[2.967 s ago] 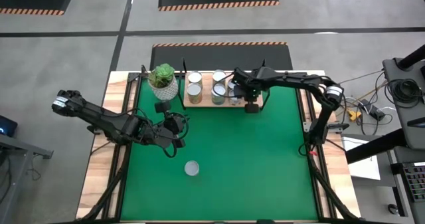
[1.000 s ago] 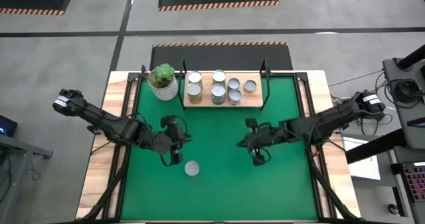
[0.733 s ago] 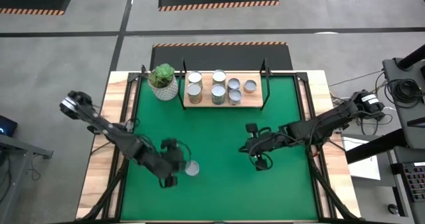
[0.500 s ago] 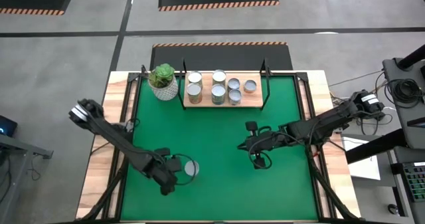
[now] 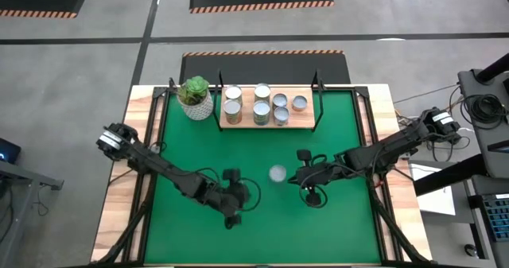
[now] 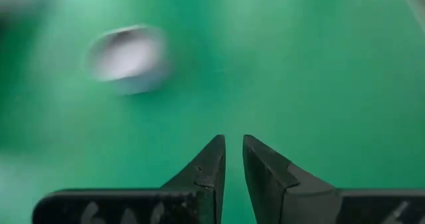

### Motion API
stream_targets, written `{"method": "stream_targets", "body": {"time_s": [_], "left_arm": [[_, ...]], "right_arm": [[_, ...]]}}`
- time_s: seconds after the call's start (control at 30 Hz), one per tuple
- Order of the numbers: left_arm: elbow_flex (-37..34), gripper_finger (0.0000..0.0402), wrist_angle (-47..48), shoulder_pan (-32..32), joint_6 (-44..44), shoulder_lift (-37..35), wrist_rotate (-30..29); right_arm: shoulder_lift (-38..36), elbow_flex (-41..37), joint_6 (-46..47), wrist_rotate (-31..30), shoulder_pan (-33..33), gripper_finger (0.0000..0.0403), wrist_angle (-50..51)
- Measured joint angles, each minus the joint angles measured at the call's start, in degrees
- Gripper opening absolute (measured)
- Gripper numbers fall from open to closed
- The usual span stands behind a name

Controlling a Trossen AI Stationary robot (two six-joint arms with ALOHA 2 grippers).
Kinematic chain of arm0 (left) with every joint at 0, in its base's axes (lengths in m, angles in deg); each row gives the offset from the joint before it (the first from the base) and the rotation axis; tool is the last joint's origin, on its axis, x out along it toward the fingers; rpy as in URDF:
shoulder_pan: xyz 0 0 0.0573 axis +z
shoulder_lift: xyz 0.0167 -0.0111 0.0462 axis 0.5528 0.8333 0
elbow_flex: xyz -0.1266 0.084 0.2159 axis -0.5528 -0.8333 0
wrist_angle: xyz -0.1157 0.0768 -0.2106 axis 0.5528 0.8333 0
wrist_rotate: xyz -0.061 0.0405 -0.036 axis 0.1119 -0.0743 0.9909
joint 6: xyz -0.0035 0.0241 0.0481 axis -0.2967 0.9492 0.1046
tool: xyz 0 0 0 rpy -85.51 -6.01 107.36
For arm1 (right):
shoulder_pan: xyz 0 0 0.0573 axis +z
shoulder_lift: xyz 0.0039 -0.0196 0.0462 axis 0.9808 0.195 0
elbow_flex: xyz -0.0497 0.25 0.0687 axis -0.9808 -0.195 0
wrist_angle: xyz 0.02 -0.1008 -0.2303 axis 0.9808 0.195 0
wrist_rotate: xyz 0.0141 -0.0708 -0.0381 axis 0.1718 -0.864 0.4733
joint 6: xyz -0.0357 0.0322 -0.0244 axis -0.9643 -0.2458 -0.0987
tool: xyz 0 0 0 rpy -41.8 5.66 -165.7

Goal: Pick and place cans onto a shelf
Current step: Put the canned tuna on the shelf

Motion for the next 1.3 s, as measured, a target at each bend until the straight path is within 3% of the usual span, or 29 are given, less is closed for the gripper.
{"method": "stream_targets", "body": {"time_s": [0.1, 0.33, 0.47, 0.83, 1.0, 1.17, 1.3], "left_arm": [[0.0, 0.0036, -4.1, -1.2, 9.1, 0.0, 5.4], [-0.1, 0.0036, -5.0, 0.3, 16.1, 0.0, 3.7], [-0.1, 0.0036, -5.2, 2.1, 19.6, -0.4, 3.7], [-0.2, 0.0036, -6.6, 6.0, 31.2, -7.8, 3.7], [-0.2, 0.0036, -6.4, 6.4, 34.3, -13.9, 3.0], [-0.1, 0.0036, -6.2, 6.4, 32.4, -19.0, 0.6], [-0.1, 0.0036, -5.0, 6.2, 29.7, -20.5, 0.6]], "right_arm": [[0.0, -1.1, 2.7, 0.0, 0.6, 0.0009, 1.7], [0.4, -4.5, 5.7, -7.0, 0.6, 0.0009, 1.2], [2.0, -4.7, 6.1, -7.6, 0.4, 0.0019, -0.9], [12.7, 1.0, 1.2, -7.5, 0.4, 0.014, -2.7], [17.4, 2.9, -0.2, -7.5, -0.4, 0.0172, -2.3], [20.8, 3.4, -0.1, -7.6, -1.7, 0.0165, -2.1], [22.3, 4.1, -0.2, -8.1, -2.5, 0.0124, -1.7]]}}
